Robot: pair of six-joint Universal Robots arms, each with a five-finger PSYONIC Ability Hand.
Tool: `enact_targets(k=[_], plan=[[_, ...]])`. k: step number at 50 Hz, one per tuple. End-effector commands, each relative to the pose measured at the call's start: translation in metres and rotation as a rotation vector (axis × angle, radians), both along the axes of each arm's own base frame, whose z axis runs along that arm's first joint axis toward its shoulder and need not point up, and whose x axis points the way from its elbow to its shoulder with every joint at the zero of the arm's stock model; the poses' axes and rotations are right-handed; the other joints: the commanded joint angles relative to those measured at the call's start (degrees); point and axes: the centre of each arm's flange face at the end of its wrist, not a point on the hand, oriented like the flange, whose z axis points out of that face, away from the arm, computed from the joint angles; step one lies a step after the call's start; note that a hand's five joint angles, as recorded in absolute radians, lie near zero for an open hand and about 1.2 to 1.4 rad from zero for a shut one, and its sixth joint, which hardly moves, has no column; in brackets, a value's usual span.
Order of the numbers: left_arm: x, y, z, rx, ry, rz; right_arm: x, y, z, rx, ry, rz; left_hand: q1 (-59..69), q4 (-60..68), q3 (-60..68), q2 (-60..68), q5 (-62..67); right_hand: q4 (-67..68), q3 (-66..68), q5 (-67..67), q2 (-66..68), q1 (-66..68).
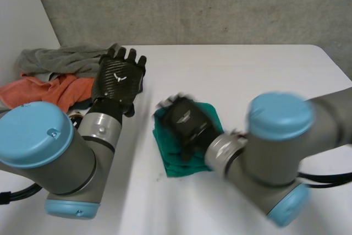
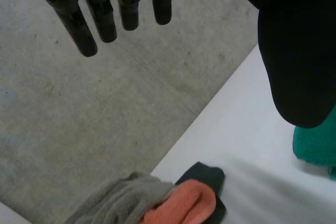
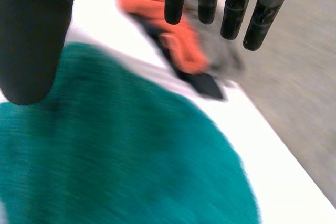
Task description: Fold the laundry.
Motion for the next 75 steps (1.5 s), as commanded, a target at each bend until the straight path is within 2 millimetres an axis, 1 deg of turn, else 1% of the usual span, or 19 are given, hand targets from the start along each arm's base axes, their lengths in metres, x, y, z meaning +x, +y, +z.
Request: enact_targets(k=[1, 4, 7, 11, 19, 29, 34, 38, 40, 41, 44, 45, 48, 49, 53, 56, 61, 67, 75], plan=[[-0.031, 0.011, 0.006, 0.022, 0.097, -0.096, -0.068, -0.07, 0.033, 0.27, -0.338, -0.342, 0.38, -0.27, -0.59, -0.3, -1.25, -3.44, -2.12, -3.9, -2.71, -1.68], [-0.045, 0.021, -0.005, 0.101, 0.102, -0.143, -0.077, -0.077, 0.032, 0.338, -0.363, -0.381, 0.38, -0.27, -0.59, -0.3, -1.25, -3.44, -2.12, -3.9, -2.71, -1.68], [-0.054, 0.028, -0.015, 0.174, 0.097, -0.168, -0.074, -0.076, 0.027, 0.391, -0.329, -0.375, 0.38, -0.27, -0.59, -0.3, -1.25, -3.44, -2.12, -3.9, -2.71, -1.68], [-0.064, 0.034, -0.029, 0.284, 0.093, -0.188, -0.068, -0.085, 0.004, 0.458, -0.268, -0.385, 0.55, -0.1, -0.43, -0.13, -1.08, -3.44, -2.12, -3.9, -2.71, -1.68], [-0.061, 0.032, -0.053, 0.423, 0.019, -0.146, -0.06, -0.088, -0.021, 0.532, -0.184, -0.342, 1.89, 1.24, 0.92, 1.22, 0.26, -3.44, -2.12, -3.9, -2.71, -1.68], [-0.047, 0.027, -0.092, 0.563, -0.135, -0.087, -0.048, -0.084, -0.051, 0.451, -0.027, -0.279, 2.23, 1.58, 1.26, 1.56, 0.6, -3.44, -2.12, -3.9, -2.71, -1.68], [-0.047, 0.028, -0.097, 0.557, -0.194, -0.096, -0.049, -0.087, -0.057, 0.392, 0.04, -0.286, 1.9, 1.25, 0.92, 1.22, 0.27, -3.44, -2.12, -3.9, -2.71, -1.68], [-0.049, 0.029, -0.091, 0.541, -0.18, -0.11, -0.044, -0.083, -0.05, 0.344, 0.062, -0.269, 1.56, 0.91, 0.58, 0.88, -0.07, -3.44, -2.12, -3.9, -2.71, -1.68], [-0.051, 0.029, -0.084, 0.524, -0.163, -0.115, -0.044, -0.078, -0.039, 0.328, 0.044, -0.269, 1.39, 0.74, 0.42, 0.72, -0.24, -3.44, -2.12, -3.9, -2.71, -1.68], [-0.052, 0.027, -0.07, 0.493, -0.135, -0.122, -0.045, -0.078, -0.032, 0.317, 0.032, -0.274, 1.06, 0.41, 0.08, 0.38, -0.57, -3.44, -2.12, -3.9, -2.71, -1.68], [-0.052, 0.026, -0.043, 0.434, -0.082, -0.129, -0.051, -0.074, -0.01, 0.289, -0.026, -0.307, 0.89, 0.24, -0.09, 0.21, -0.74, -3.44, -2.12, -3.9, -2.71, -1.68], [-0.052, 0.026, -0.027, 0.399, -0.051, -0.135, -0.053, -0.073, -0.006, 0.281, -0.044, -0.32, 0.89, 0.24, -0.09, 0.21, -0.74, -3.44, -2.12, -3.9, -2.71, -1.68], [-0.051, 0.027, -0.006, 0.351, -0.009, -0.145, -0.057, -0.07, 0.001, 0.264, -0.119, -0.357, 0.55, -0.1, -0.42, -0.13, -1.08, -3.44, -2.12, -3.9, -2.71, -1.68], [-0.05, 0.028, 0.007, 0.326, 0.014, -0.156, -0.059, -0.07, 0.002, 0.264, -0.134, -0.367, 0.55, -0.1, -0.42, -0.13, -1.08, -3.44, -2.12, -3.9, -2.71, -1.68], [-0.048, 0.028, 0.03, 0.29, 0.048, -0.219, -0.067, -0.058, -0.004, 0.328, -0.167, -0.398, 0.72, 0.07, -0.26, 0.04, -0.91, -3.44, -2.12, -3.9, -2.71, -1.68], [-0.047, 0.026, 0.04, 0.282, 0.058, -0.295, -0.08, -0.051, -0.015, 0.406, -0.185, -0.446, 1.39, 0.74, 0.41, 0.71, -0.24, -3.44, -2.12, -3.9, -2.71, -1.68], [-0.041, 0.017, 0.048, 0.278, 0.071, -0.329, -0.095, -0.042, -0.037, 0.513, -0.208, -0.508, 1.73, 1.08, 0.75, 1.05, 0.1, -3.44, -2.12, -3.9, -2.71, -1.68], [-0.039, 0.013, 0.053, 0.267, 0.086, -0.325, -0.098, -0.035, -0.054, 0.545, -0.25, -0.523, 1.73, 1.08, 0.75, 1.05, 0.1, -3.44, -2.12, -3.9, -2.71, -1.68], [-0.042, 0.016, 0.055, 0.267, 0.094, -0.338, -0.089, -0.042, -0.066, 0.572, -0.303, -0.511, 1.89, 1.24, 0.92, 1.22, 0.26, -3.44, -2.12, -3.9, -2.71, -1.68]])
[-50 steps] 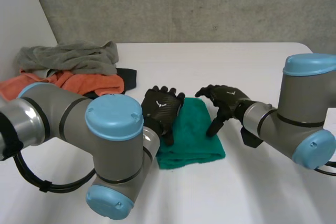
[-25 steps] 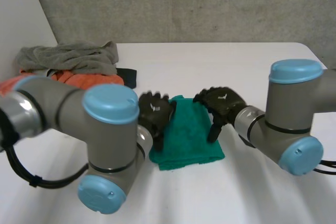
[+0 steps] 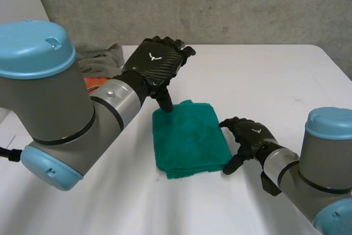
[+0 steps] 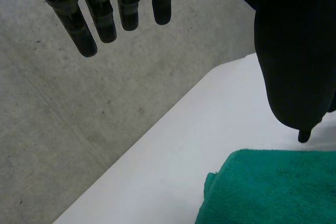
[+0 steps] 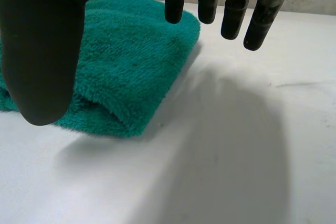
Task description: Fold the laundry.
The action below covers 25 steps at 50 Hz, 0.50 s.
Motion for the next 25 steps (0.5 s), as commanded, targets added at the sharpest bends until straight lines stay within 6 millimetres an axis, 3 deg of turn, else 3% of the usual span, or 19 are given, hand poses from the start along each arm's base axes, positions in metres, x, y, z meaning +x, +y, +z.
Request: enact_targets(k=[1, 19, 23, 25], plan=[[-0.003, 0.003, 0.001, 0.0, 0.005, -0.006, 0.009, -0.008, -0.01, -0.003, -0.048, 0.002, 1.88, 1.25, 0.92, 1.22, 0.53, -3.44, -2.12, -3.66, -2.71, -1.3], [-0.003, 0.002, -0.006, 0.016, -0.005, -0.008, 0.037, -0.003, -0.029, 0.009, -0.054, 0.094, 1.88, 1.25, 0.92, 1.22, 0.53, 1.01, 2.34, 0.8, 1.75, 3.16], [-0.003, 0.003, -0.008, 0.021, -0.009, -0.011, 0.04, -0.006, -0.03, 0.001, -0.056, 0.097, 1.88, 1.25, 0.92, 1.22, 0.53, 10.23, 11.56, 10.02, 10.97, 12.38], [-0.003, 0.002, -0.008, 0.022, -0.009, -0.011, 0.043, -0.011, -0.031, -0.005, -0.057, 0.094, 1.88, 1.25, 0.92, 1.22, 0.53, 21.99, 23.32, 21.78, 22.73, 24.14]])
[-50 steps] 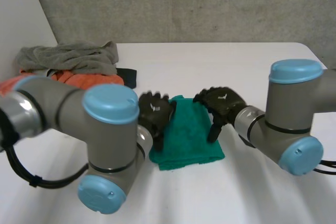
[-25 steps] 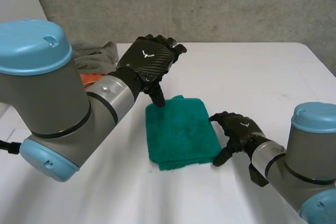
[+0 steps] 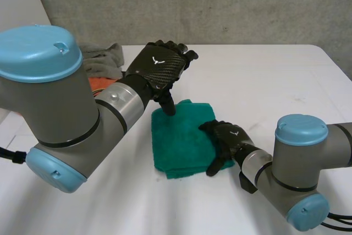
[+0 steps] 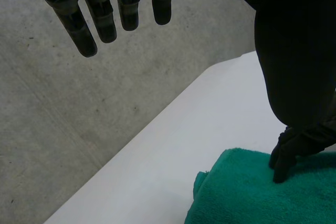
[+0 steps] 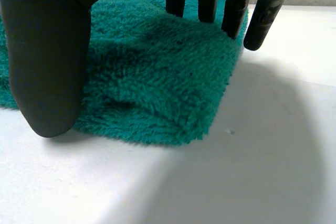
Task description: Fold the laundry.
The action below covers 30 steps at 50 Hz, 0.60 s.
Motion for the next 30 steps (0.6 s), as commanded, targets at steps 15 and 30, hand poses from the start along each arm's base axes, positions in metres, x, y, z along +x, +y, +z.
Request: enact_targets(k=[15, 30], plan=[[0.003, -0.003, -0.004, 0.009, -0.008, 0.008, -0.026, -0.103, 0.02, -0.151, -0.023, -0.201, 1.75, 1.24, 0.92, 1.22, 0.52, 66.4, 67.1, 66.14, 67.1, 68.47], [-0.001, -0.008, -0.008, 0.01, -0.007, 0.007, -0.136, -0.251, 0.019, -0.281, 0.074, -0.417, 1.92, 1.41, 1.08, 1.39, 0.69, 66.4, 67.1, 66.14, 67.1, 68.47]])
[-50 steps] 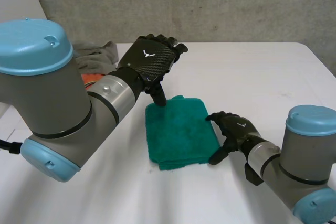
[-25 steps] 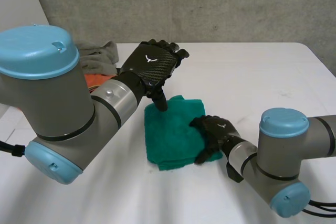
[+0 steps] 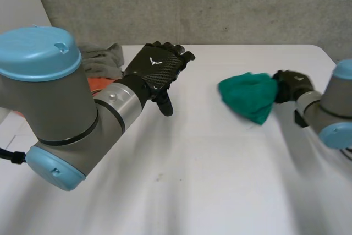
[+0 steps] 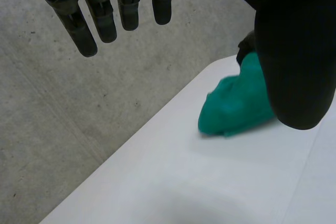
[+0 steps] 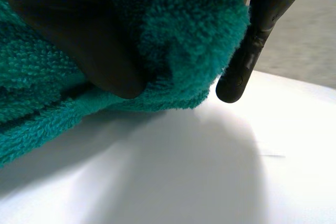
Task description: Fold the laundry.
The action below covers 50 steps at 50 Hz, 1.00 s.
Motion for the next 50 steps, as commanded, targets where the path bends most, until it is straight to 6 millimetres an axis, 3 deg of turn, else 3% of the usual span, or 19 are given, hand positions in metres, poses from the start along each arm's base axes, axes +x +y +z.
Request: enact_targets(k=[1, 5, 8, 10, 18, 26, 27, 28, 29, 36, 39, 46, 50], plan=[[-0.004, -0.003, -0.004, 0.005, -0.002, -0.003, -0.042, -0.055, -0.005, -0.054, 0.013, -0.069, 1.92, 1.41, 1.09, 1.39, 0.69, 11.95, 32.63, 14.46, 15.84, 40.18], [-0.006, -0.003, -0.011, 0.016, -0.012, -0.006, -0.081, -0.087, -0.005, -0.102, 0.027, -0.146, 2.09, 1.58, 1.26, 1.56, 0.86, 11.95, 32.63, 14.46, 15.84, 40.18], [-0.007, -0.004, -0.013, 0.019, -0.015, -0.006, -0.114, -0.104, 0.0, -0.156, 0.039, -0.205, 2.09, 1.58, 1.26, 1.56, 0.86, 11.95, 32.63, 14.46, 15.84, 40.18], [-0.007, -0.004, -0.014, 0.023, -0.018, -0.006, -0.124, -0.108, 0.004, -0.181, 0.042, -0.218, 2.26, 1.75, 1.43, 1.72, 1.03, 11.95, 32.63, 14.46, 15.84, 40.18], [-0.008, -0.005, -0.02, 0.034, -0.026, -0.005, -0.139, -0.112, 0.009, -0.207, 0.079, -0.237, 2.43, 1.91, 1.59, 1.89, 1.19, 11.95, 32.63, 14.46, 15.84, 40.18], [-0.009, -0.006, -0.023, 0.04, -0.031, -0.006, -0.141, -0.112, 0.007, -0.214, 0.157, -0.245, 2.43, 1.92, 1.6, 1.89, 1.2, 11.95, 32.63, 14.46, 15.84, 40.18], [-0.009, -0.006, -0.023, 0.04, -0.031, -0.006, -0.142, -0.112, 0.007, -0.215, 0.171, -0.256, 2.43, 1.91, 1.59, 1.89, 1.19, 7.35, 28.03, 9.86, 11.24, 35.58], [-0.009, -0.006, -0.023, 0.04, -0.031, -0.006, -0.146, -0.112, 0.007, -0.214, 0.211, -0.291, 2.43, 1.91, 1.59, 1.89, 1.19, -39.83, -19.15, -37.32, -35.94, -11.6], [-0.009, -0.006, -0.023, 0.041, -0.03, -0.004, -0.148, -0.111, 0.005, -0.21, 0.246, -0.316, 2.43, 1.91, 1.59, 1.89, 1.19, -58.05, -37.37, -55.54, -54.16, -29.82], [-0.009, -0.005, -0.024, 0.043, -0.032, -0.006, -0.176, -0.106, -0.01, -0.15, 0.526, -0.405, 2.43, 1.91, 1.59, 1.89, 1.19, -58.05, -37.37, -55.54, -54.16, -29.82], [-0.009, -0.004, -0.025, 0.048, -0.033, -0.009, -0.182, -0.104, -0.008, -0.136, 0.556, -0.414, 2.43, 1.91, 1.59, 1.89, 1.19, -58.05, -37.37, -55.54, -54.16, -29.82], [-0.006, -0.001, -0.026, 0.059, -0.04, -0.007, -0.185, -0.086, 0.038, -0.172, 0.703, -0.379, 2.26, 1.75, 1.43, 1.72, 1.03, -58.05, -37.37, -55.54, -54.16, -29.82], [-0.003, 0.0, -0.024, 0.059, -0.038, -0.002, -0.172, -0.071, 0.09, -0.344, 0.846, -0.349, 1.42, 0.91, 0.59, 0.88, 0.19, -58.05, -37.37, -55.54, -54.16, -29.82]])
